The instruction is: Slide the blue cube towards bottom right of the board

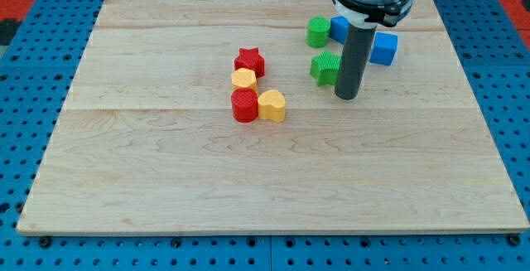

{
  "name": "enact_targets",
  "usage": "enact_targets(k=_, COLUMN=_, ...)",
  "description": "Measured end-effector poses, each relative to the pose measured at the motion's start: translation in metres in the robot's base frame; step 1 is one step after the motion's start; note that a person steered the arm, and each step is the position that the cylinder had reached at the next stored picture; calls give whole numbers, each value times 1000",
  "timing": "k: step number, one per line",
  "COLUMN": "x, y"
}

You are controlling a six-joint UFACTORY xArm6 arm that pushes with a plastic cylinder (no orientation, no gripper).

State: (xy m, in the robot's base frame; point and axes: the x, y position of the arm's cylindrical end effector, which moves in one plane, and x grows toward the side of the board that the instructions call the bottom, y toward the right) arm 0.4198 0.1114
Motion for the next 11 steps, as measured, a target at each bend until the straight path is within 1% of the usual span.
enact_targets(k=1, x=-26, y=55)
enact_targets(k=2, x=-87, y=118)
enact_targets(k=3, x=-115, y=89)
enact_targets(k=4, x=-62, y=9)
enact_targets(k=6, x=62, y=21)
enact_targets(k=7, x=50, y=-30)
enact_targets(k=8, x=73, y=-73)
enact_targets(k=9, x=106, y=-38)
enact_targets(k=10, x=104, y=-23)
enact_targets(k=11, x=61, y=-72)
